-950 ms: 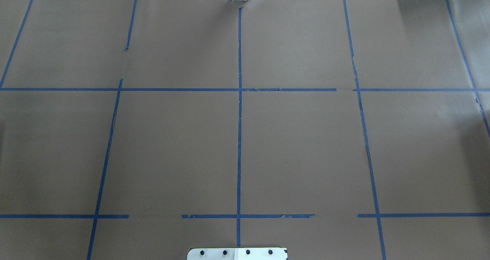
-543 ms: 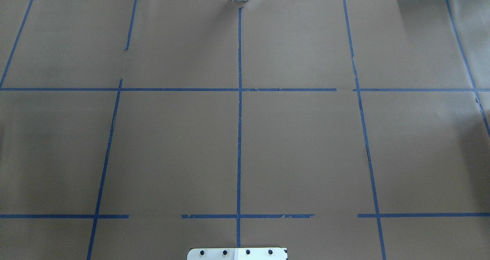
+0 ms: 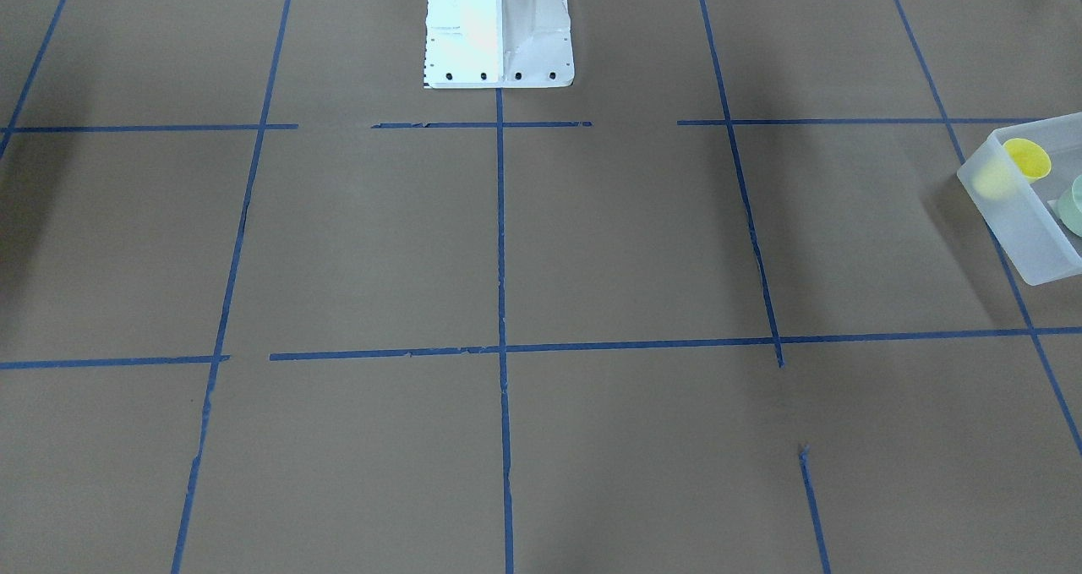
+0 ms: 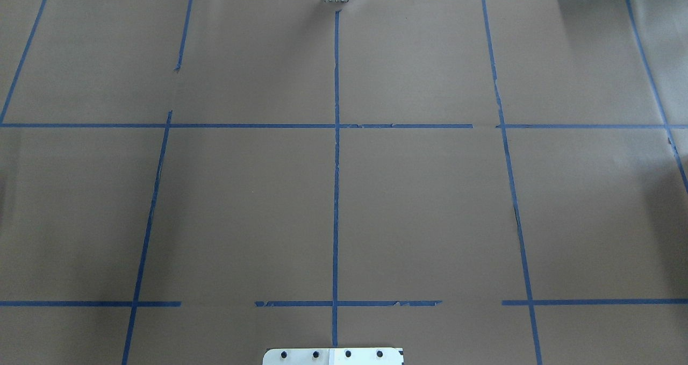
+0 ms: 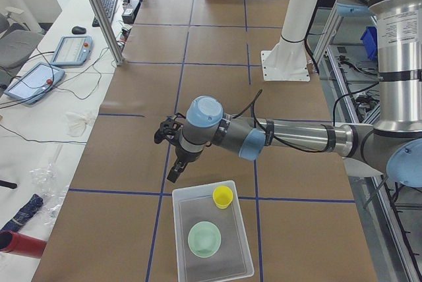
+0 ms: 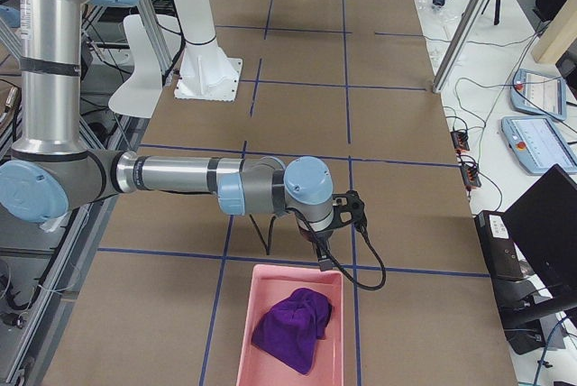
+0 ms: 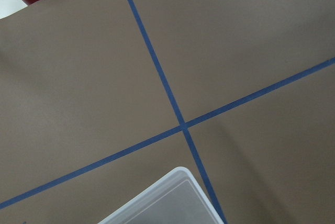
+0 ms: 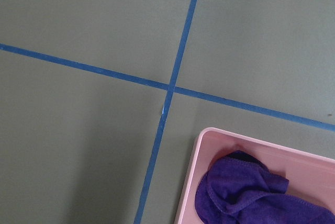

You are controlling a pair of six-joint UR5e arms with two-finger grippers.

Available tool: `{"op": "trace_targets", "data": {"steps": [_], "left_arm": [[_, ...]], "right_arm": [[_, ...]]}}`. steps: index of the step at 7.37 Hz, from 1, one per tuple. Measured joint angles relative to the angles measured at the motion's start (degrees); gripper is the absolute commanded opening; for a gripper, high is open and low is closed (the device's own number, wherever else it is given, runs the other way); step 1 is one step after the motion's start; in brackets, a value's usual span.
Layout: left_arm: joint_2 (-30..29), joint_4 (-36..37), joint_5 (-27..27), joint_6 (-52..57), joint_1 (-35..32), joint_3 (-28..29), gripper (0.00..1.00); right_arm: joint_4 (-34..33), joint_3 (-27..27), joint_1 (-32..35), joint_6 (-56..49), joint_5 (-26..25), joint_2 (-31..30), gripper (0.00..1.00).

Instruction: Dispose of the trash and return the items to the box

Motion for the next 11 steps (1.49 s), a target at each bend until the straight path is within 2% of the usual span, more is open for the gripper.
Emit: {"op": "trace_targets", "data": {"steps": [2,4,5,7,8,11], "left_arm": [[-0.41,6.10,-0.34,2.31,-0.17,4.07,1.00],[1.94,8.88,-0.56,2.88,-0.67,4.67,1.00],[2.35,11.14,-0.61,2.88,-0.80,4.28,1.00],[-3.98,24.15,-0.38,2.84,-0.67,3.86,1.00],[-6.11,27.04,-0.29,3.32,-0.61,3.98,1.00],[-4.30,19.46,-0.59,5.34,-0.58,4.32,1.00]], "right_arm": [[-3.54,-0.16,-0.20,-0.15,-0.31,-0.35,1.00],[-12.87,0.79,-0.39,-0.08,-1.72,1.50,1.00],[-14.72,1.71,-0.88,-0.41,-2.61,1.71,1.00],[-15.63,2.32,-2.58,-0.58,-3.13,1.85,1.00],[-15.64,2.36,-2.97,-0.58,-2.97,1.88,1.00],[-15.58,2.45,-3.89,-0.43,-2.74,2.01,1.00]]}}
